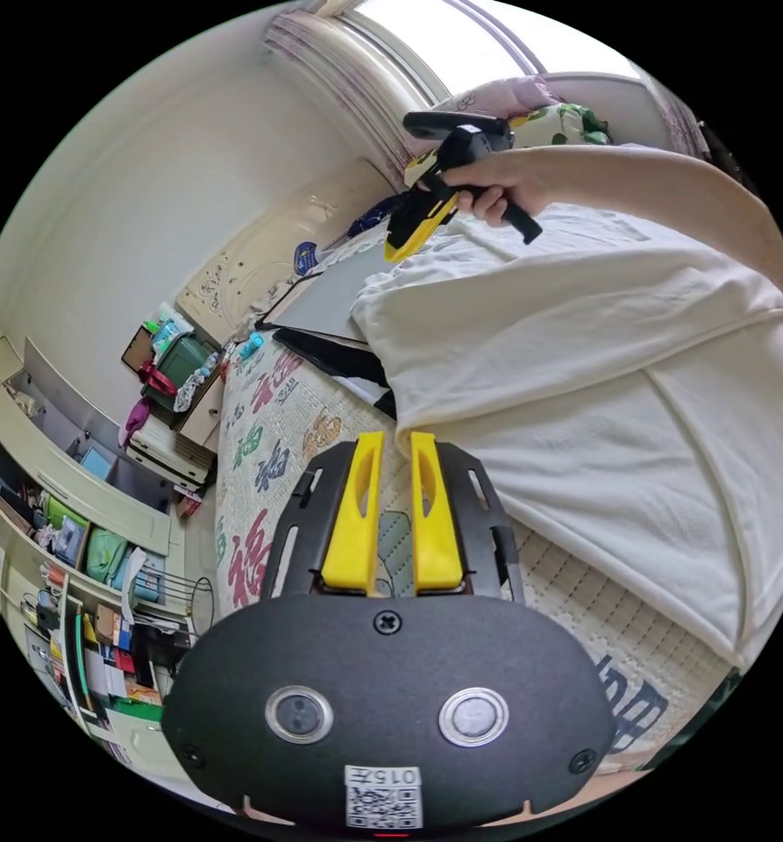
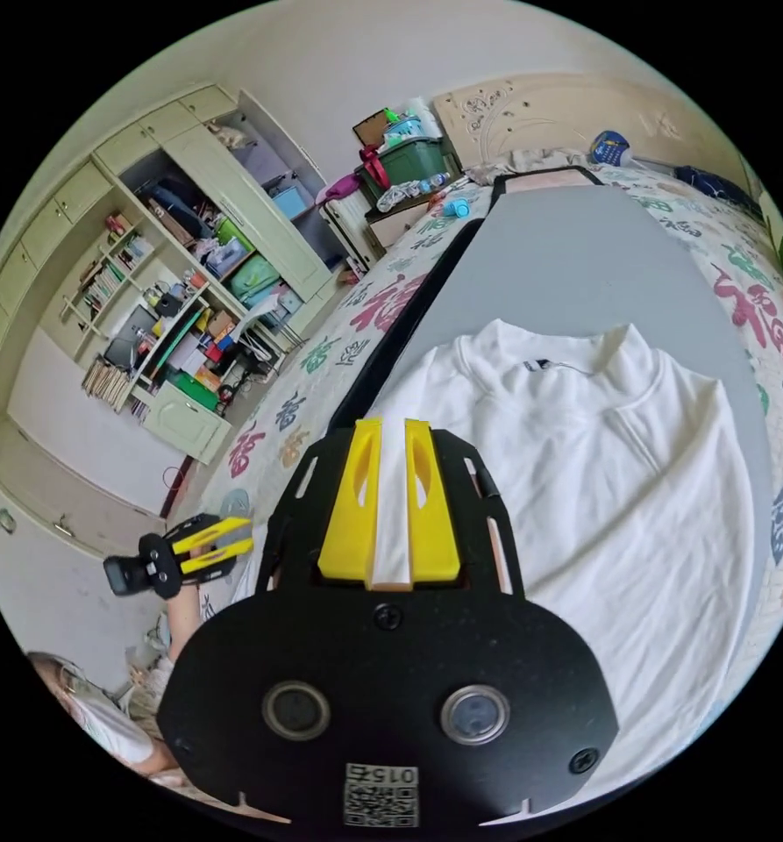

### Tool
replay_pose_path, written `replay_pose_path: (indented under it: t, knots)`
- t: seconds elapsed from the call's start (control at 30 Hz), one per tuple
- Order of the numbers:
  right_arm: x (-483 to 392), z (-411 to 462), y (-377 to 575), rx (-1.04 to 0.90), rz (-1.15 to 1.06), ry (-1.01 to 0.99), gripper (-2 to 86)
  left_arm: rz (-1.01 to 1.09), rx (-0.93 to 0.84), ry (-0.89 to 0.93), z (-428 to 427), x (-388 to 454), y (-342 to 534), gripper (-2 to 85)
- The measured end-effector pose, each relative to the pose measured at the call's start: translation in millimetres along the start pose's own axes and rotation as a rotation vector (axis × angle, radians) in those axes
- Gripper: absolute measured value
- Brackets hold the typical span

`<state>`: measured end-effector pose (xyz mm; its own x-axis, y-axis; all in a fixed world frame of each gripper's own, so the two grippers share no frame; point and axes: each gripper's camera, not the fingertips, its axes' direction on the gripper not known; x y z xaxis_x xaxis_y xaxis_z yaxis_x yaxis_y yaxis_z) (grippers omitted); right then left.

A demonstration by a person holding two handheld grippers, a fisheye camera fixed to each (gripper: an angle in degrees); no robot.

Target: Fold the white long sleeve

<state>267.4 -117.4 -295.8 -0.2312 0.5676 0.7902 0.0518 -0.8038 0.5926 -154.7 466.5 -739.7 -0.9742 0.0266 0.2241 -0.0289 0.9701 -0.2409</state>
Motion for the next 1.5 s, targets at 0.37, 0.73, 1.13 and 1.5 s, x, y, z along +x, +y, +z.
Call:
replay_pose_path:
  t: [0.37,0.73,1.13,1.5]
  knots:
    - [-47.2,104.6,-86.7,-0.12,-0.042,0.225,2.1,0.081,-0.034,-0.041,0.5,18.9,-19.9,1.0]
    - [-93.9,97.1,-91.5,-0.14,-0.158,0.229,5.9,0.089,-0.076,-0.006,2.5,14.3,-28.4,0.3]
    - [-90.2,27.8,38.6,-0.408,-0.296,0.202,9.3,0.096,-0.076,-0.027,-2.4,18.7,-35.0,0.4]
    - [-111.2,2.0,86.4,-0.326,-0.345,0.412,-0.7,0.118,-0.16,-0.087,5.1,18.2,-30.0,-0.2]
